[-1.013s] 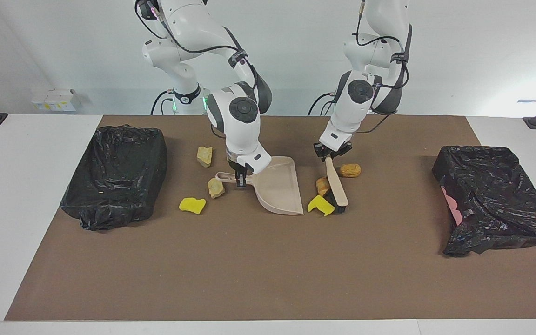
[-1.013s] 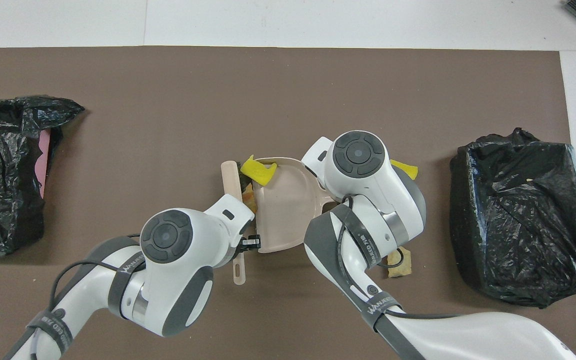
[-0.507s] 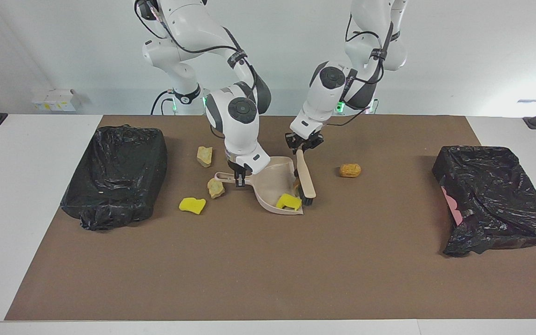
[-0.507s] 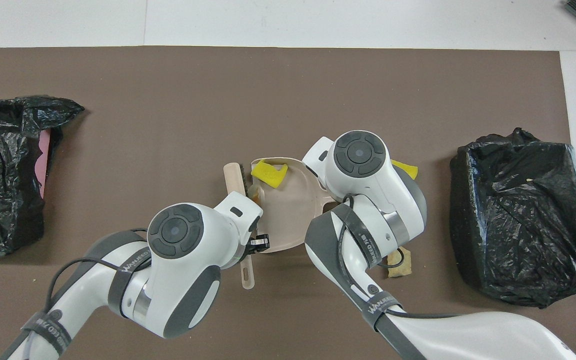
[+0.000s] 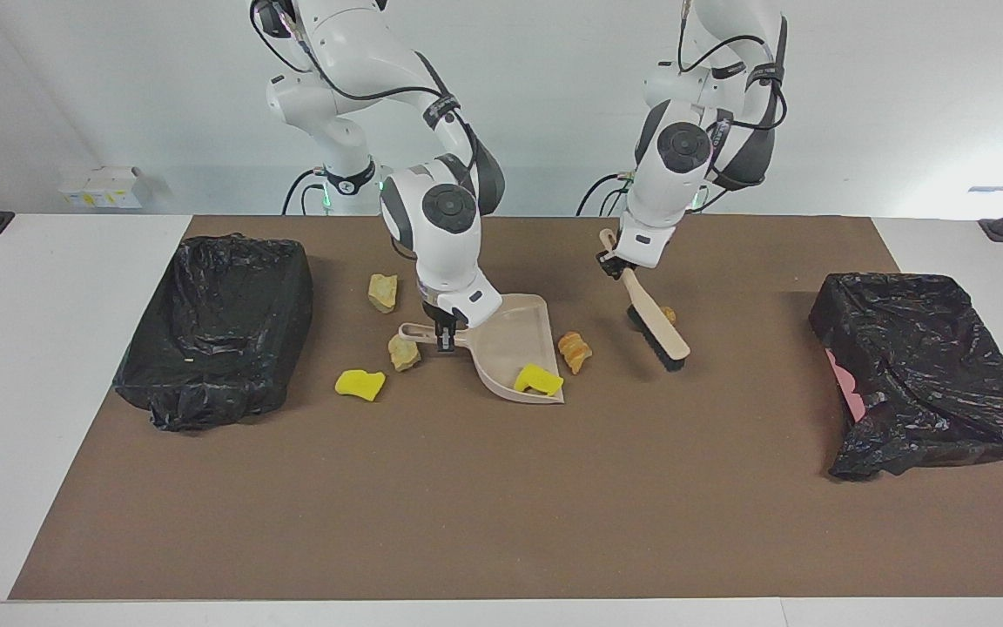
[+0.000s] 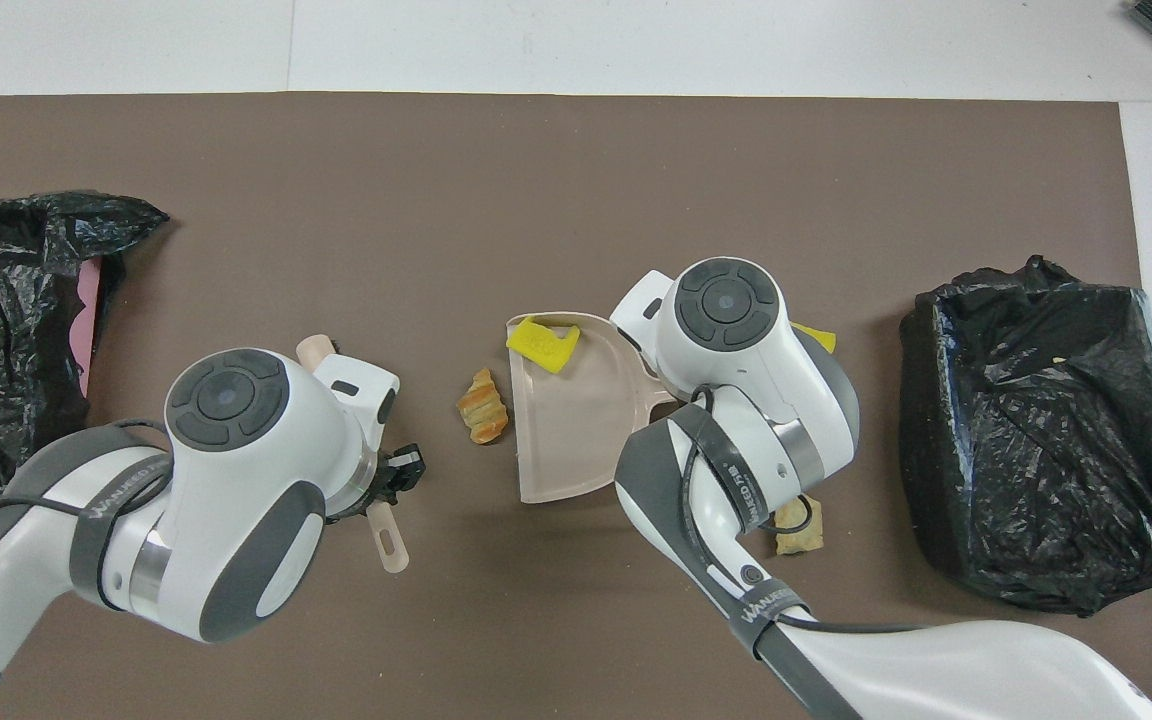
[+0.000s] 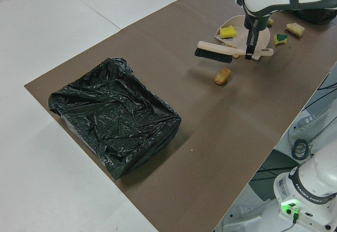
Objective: Sweep and dump trash in bin
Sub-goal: 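Sweep the tan chunks and yellow sponge into the dustpan with the left gripper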
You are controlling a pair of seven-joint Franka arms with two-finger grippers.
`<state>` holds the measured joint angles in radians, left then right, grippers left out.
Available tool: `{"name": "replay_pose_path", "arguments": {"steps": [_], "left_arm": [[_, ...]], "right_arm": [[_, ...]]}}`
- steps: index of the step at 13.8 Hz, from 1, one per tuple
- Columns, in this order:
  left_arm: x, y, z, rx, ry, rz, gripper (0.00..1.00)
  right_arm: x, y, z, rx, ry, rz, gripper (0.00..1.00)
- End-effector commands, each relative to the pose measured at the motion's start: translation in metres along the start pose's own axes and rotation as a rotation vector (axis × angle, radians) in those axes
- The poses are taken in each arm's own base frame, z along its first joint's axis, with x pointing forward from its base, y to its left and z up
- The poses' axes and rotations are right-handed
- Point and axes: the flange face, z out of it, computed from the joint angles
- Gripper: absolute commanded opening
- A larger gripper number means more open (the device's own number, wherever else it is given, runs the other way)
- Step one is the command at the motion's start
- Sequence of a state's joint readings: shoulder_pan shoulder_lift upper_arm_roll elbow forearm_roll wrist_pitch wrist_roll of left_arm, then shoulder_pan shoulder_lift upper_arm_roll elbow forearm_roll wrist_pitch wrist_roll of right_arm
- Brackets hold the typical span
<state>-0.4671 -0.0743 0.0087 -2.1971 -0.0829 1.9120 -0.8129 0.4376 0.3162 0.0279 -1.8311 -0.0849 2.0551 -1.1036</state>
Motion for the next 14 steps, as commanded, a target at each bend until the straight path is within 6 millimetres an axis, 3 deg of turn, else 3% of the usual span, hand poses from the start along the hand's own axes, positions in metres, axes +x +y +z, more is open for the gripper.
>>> {"name": "replay_pose_path", "arguments": {"steps": [1, 4, 6, 11, 14], "left_arm": [[0.005, -0.037, 0.006, 0.066, -0.007, -0.078, 0.0], [-0.009, -0.071, 0.029, 0.084, -0.003, -0.094, 0.0], [-0.022, -0.082, 0.047, 0.077, 0.007, -0.076, 0.0], [-0.032, -0.036, 0.076, 0.023, 0.085, 0.026, 0.0], [-0.022, 0.003, 0.073, 0.01, 0.085, 0.086, 0.0]], "right_arm": [[-0.009, -0.002, -0.001, -0.015, -0.004, -0.026, 0.0], [-0.01, -0.002, 0.0, -0.013, -0.004, -0.023, 0.0], [-0.011, -0.002, 0.0, -0.012, -0.005, -0.023, 0.0], [-0.012, -0.002, 0.001, -0.01, -0.006, -0.022, 0.0], [-0.015, 0.0, 0.0, -0.012, -0.006, -0.018, 0.0]]}}
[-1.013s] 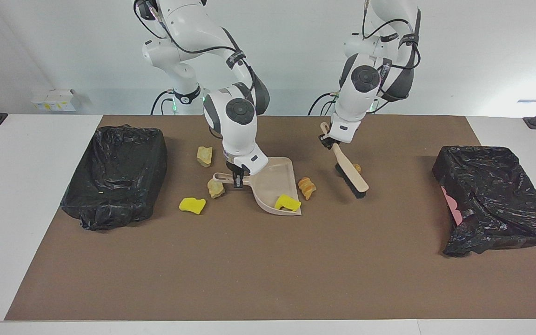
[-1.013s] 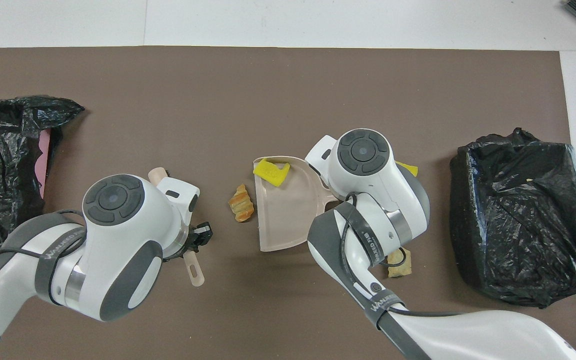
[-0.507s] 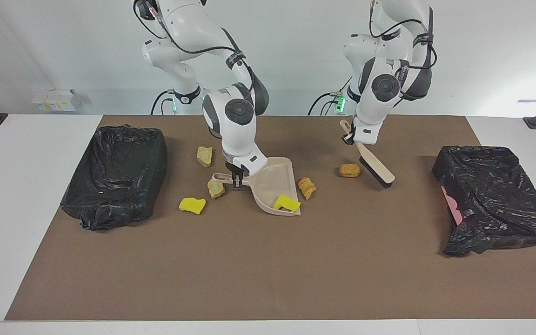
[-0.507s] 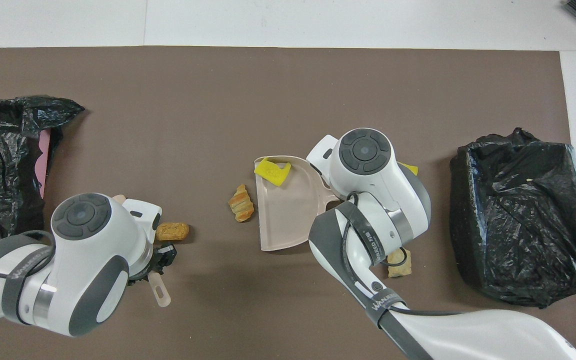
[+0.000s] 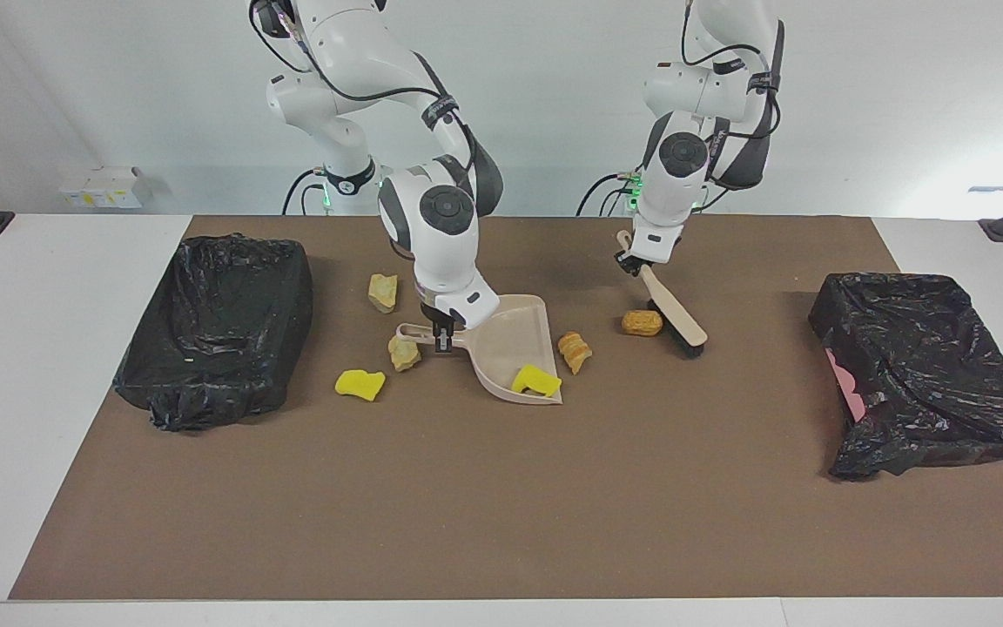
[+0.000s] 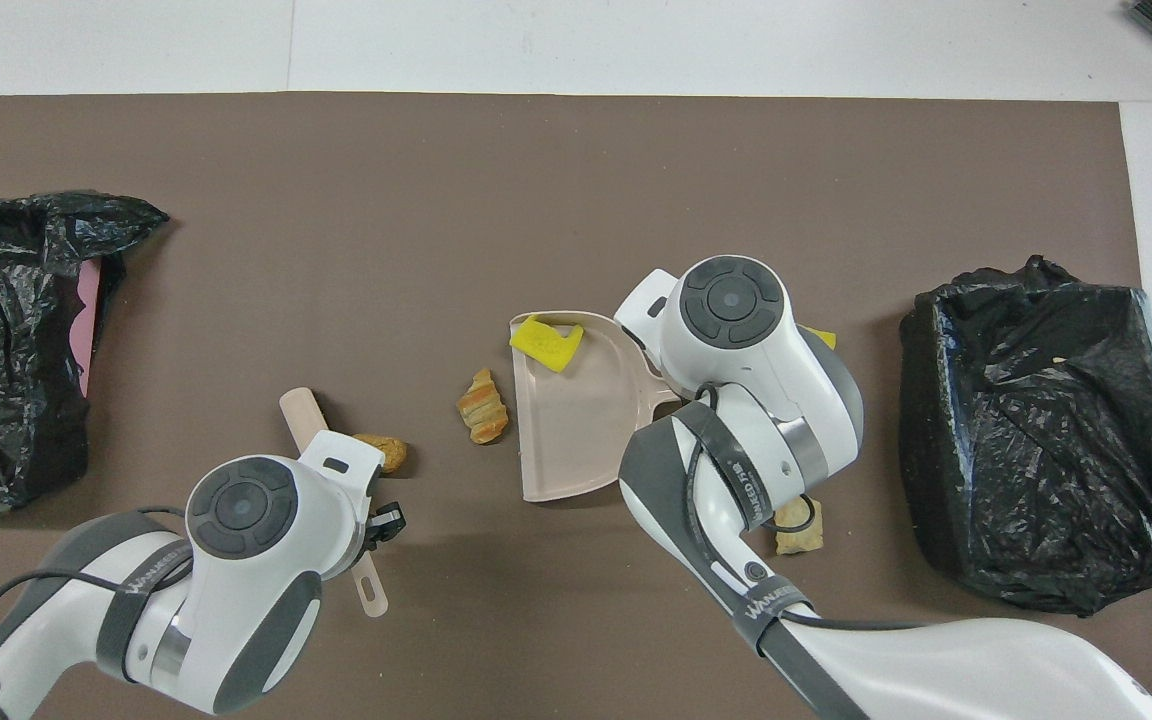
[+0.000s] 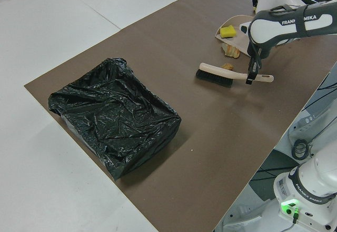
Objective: Sweep and dump trash in bin
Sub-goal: 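Sweep the tan chunks and yellow sponge into the dustpan with the left gripper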
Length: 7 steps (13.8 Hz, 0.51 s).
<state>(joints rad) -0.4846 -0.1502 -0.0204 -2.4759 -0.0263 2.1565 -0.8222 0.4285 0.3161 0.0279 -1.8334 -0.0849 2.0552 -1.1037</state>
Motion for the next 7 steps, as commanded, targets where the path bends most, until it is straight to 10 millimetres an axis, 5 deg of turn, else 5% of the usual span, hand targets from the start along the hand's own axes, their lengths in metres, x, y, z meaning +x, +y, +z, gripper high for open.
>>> {"name": "replay_pose_path", "arguments": {"steps": [1, 5, 7], "left_arm": [[0.015, 0.038, -0.009, -0.028, 0.01, 0.04, 0.0], [0.001, 0.079, -0.024, -0.088, -0.001, 0.073, 0.0], [-0.015, 0.1, -0.015, -0.093, -0.009, 0.115, 0.0]], "right_arm": [[-0.01, -0.002, 0.0, -0.013, -0.006, -0.027, 0.0], [-0.009, -0.002, -0.001, -0.016, -0.003, -0.028, 0.0], [-0.011, -0.001, -0.001, -0.019, -0.001, -0.023, 0.0]]}}
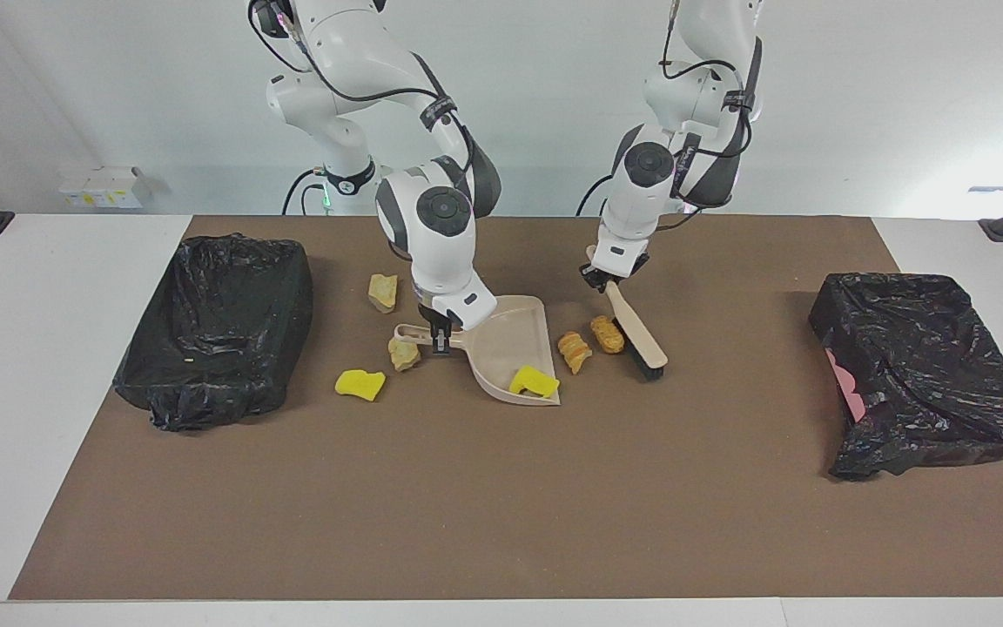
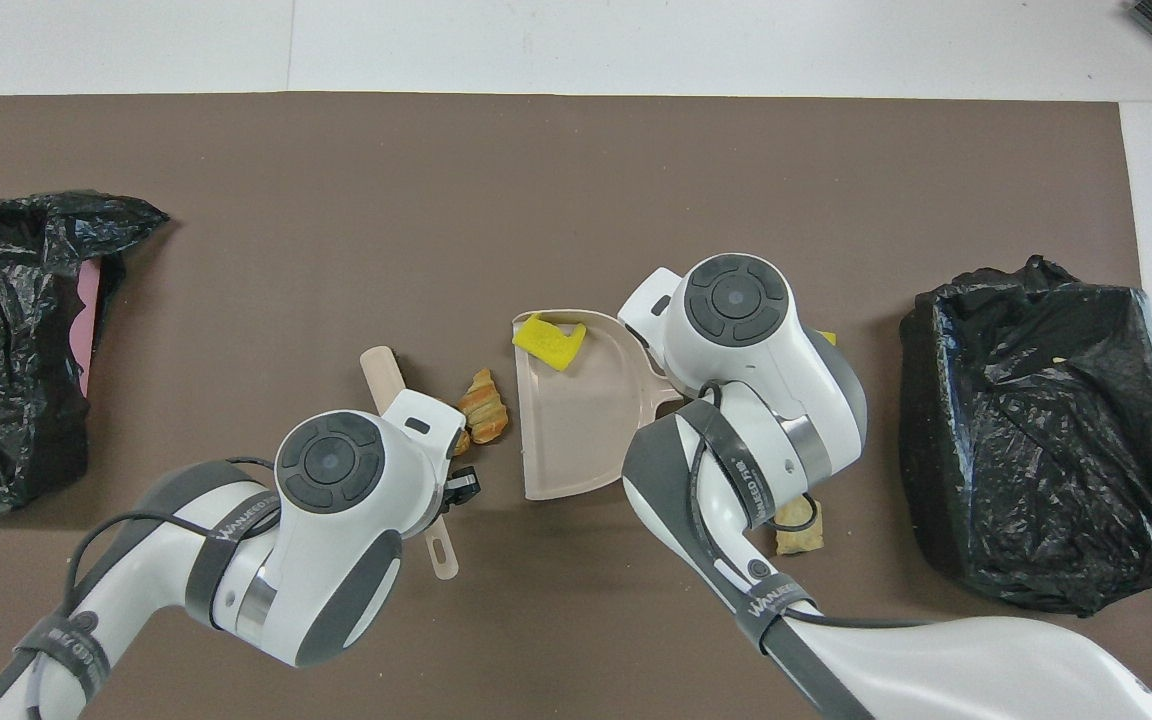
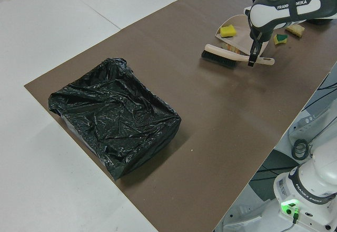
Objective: Sweep and dump trash in bin
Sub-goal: 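Sweep the tan chunks and yellow sponge into the dustpan with the left gripper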
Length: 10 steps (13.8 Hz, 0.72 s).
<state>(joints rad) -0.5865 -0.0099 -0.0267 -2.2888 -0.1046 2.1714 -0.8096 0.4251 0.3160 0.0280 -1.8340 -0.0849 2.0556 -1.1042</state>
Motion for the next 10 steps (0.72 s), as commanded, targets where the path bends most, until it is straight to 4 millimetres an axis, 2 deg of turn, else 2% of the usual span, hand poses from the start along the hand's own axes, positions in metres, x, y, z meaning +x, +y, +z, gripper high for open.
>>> {"name": "replay_pose_path", "arguments": {"steps": [1, 3, 6, 10], "left_arm": [[-0.017, 0.043, 0.015, -0.034, -0.007, 0.062, 0.0], [-0.02, 0.069, 0.024, -0.049, 0.009, 0.114, 0.0], [-0.042, 0.098, 0.016, -0.099, 0.055, 0.242, 0.0], [-0.047, 0.099, 0.007, -0.104, 0.048, 0.24, 0.0]], "right_arm": [[-0.009, -0.001, -0.001, -0.021, 0.0, -0.026, 0.0], [-0.016, 0.001, 0.0, -0.018, -0.002, -0.016, 0.0], [-0.015, 0.0, 0.001, -0.017, -0.003, -0.019, 0.0], [-0.016, 0.0, 0.001, -0.016, -0.003, -0.018, 0.0]]}}
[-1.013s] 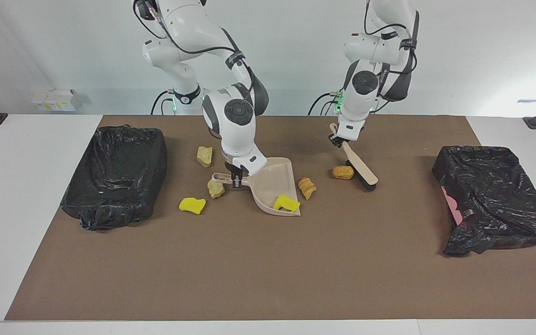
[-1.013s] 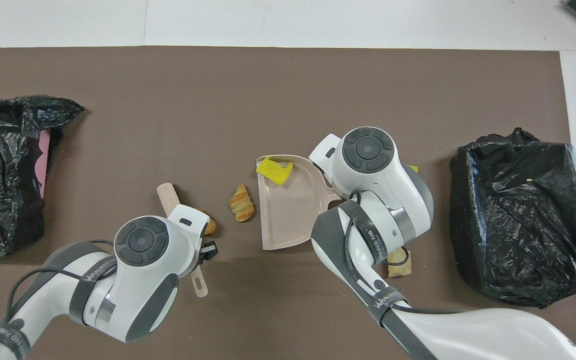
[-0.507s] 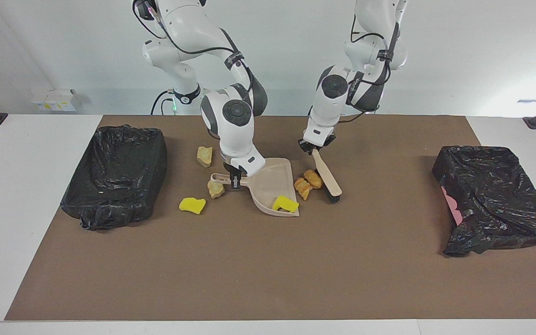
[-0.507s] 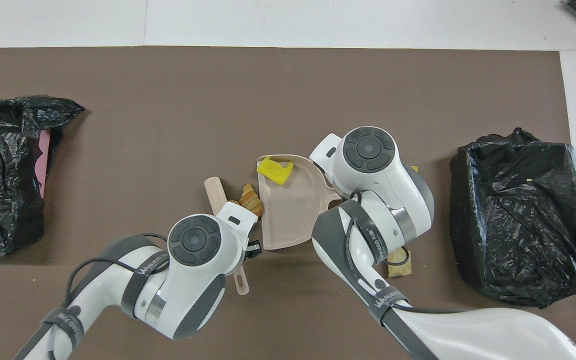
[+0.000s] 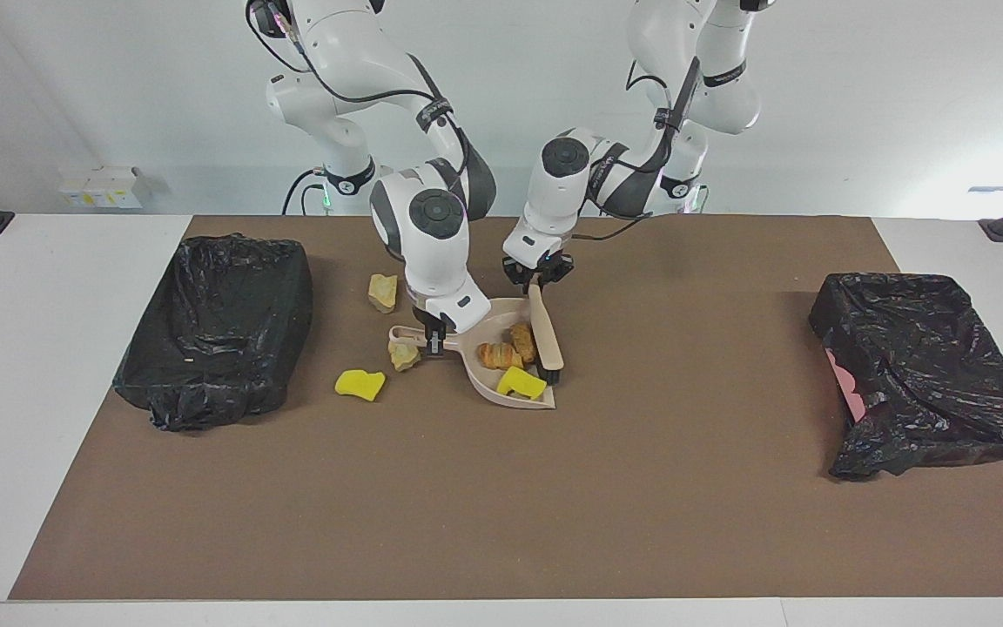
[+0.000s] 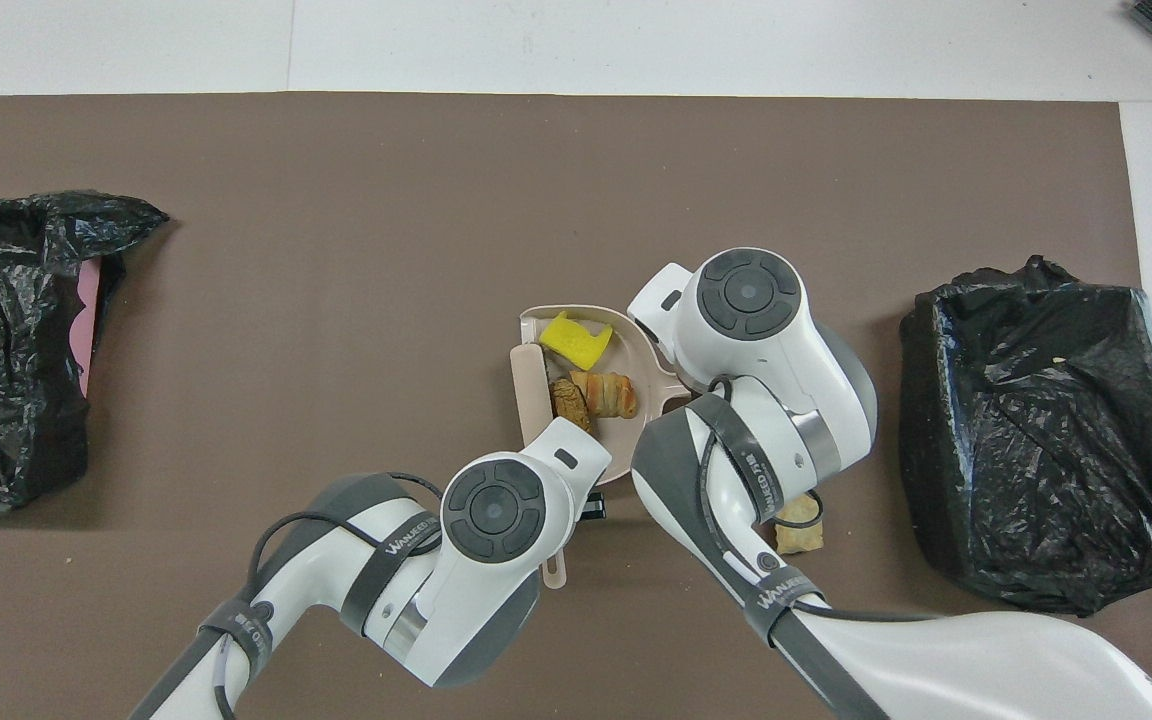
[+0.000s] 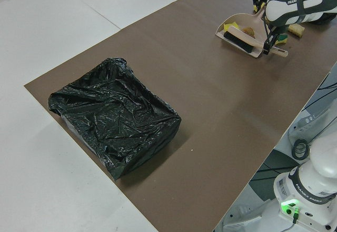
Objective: Sweep and dump trash in bin
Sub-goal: 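Sweep the tan chunks and yellow sponge into the dustpan with the left gripper, then carry the loaded dustpan over the black bag with the right gripper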
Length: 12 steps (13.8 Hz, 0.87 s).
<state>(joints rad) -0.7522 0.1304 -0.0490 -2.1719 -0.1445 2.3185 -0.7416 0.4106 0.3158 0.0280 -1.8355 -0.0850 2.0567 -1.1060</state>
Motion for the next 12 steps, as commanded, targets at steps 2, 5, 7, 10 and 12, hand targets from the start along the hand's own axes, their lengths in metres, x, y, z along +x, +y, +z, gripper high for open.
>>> {"name": "replay_pose_path", "arguments": {"steps": [2, 5, 7, 10, 12], "left_arm": [[0.006, -0.006, -0.014, 0.002, -0.025, 0.002, 0.0], [0.018, -0.039, -0.023, 0.029, -0.06, -0.054, 0.0], [0.026, -0.058, -0.027, 0.045, -0.081, -0.087, 0.0], [0.012, -0.075, -0.02, 0.069, -0.109, -0.057, 0.0], [-0.005, -0.08, -0.016, 0.081, -0.119, -0.048, 0.0]], "right_arm": [[-0.007, -0.003, 0.0, -0.017, -0.004, -0.03, 0.0], [-0.009, -0.003, 0.0, -0.011, -0.007, -0.042, 0.0], [-0.01, -0.003, 0.001, -0.004, -0.008, -0.051, 0.0], [-0.024, 0.003, -0.002, -0.006, -0.006, -0.049, 0.0], [-0.041, 0.008, -0.015, -0.023, 0.001, -0.041, 0.0]]}}
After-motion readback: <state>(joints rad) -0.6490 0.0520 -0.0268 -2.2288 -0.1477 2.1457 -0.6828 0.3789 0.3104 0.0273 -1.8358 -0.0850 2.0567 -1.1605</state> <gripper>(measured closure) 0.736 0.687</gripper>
